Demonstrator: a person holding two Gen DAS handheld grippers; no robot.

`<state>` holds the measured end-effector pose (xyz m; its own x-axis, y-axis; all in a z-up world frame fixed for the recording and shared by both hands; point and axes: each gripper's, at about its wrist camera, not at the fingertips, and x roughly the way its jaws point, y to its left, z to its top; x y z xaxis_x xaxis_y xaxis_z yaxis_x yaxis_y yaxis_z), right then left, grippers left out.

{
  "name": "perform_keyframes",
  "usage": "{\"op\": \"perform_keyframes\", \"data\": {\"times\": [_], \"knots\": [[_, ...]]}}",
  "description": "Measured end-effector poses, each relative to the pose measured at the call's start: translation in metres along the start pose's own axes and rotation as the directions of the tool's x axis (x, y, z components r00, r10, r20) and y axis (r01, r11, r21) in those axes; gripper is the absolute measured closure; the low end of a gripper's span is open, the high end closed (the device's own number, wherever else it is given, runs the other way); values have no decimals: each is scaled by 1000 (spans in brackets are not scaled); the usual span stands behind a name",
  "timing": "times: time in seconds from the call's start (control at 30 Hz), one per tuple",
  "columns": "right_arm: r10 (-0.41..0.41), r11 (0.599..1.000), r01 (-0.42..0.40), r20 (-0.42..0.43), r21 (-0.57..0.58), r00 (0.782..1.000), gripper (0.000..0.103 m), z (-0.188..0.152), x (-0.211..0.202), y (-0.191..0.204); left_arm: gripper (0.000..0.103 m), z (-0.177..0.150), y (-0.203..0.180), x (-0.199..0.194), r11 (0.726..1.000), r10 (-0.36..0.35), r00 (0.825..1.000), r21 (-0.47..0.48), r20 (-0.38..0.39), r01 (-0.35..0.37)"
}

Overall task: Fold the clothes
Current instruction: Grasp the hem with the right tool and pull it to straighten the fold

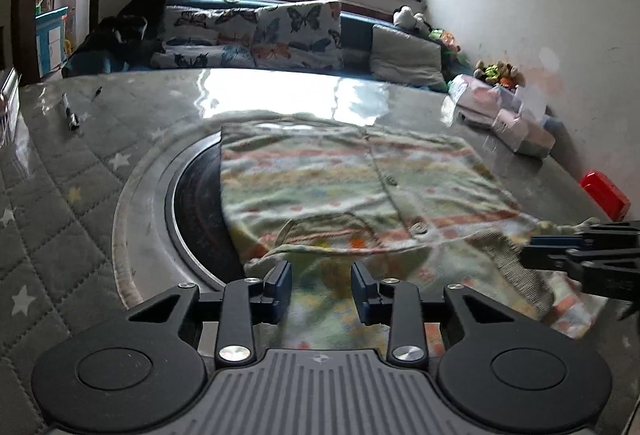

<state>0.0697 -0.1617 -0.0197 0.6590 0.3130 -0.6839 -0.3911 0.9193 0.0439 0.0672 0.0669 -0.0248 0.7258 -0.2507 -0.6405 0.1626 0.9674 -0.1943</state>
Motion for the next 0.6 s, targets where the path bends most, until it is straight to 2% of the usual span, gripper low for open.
{"op": "perform_keyframes", "data": {"times": [0.27,0.4,0.47,0.6], "knots": [[41,998,-39,-47,44,998,78,-15,-9,-13,68,-1,-1,-5,1000,6,1000,5,5,-6],[73,996,-68,-69,62,995,79,-21,-8,-14,65,-5,-9,-29,998,-67,998,17,13,66],[79,994,-74,-70,77,994,91,-24,-6,-15,61,-10,-17,-41,993,-106,994,45,11,106],[76,993,-71,-45,95,996,100,-24,-12,-18,59,-24,-36,-48,981,-160,987,105,-24,162]]}}
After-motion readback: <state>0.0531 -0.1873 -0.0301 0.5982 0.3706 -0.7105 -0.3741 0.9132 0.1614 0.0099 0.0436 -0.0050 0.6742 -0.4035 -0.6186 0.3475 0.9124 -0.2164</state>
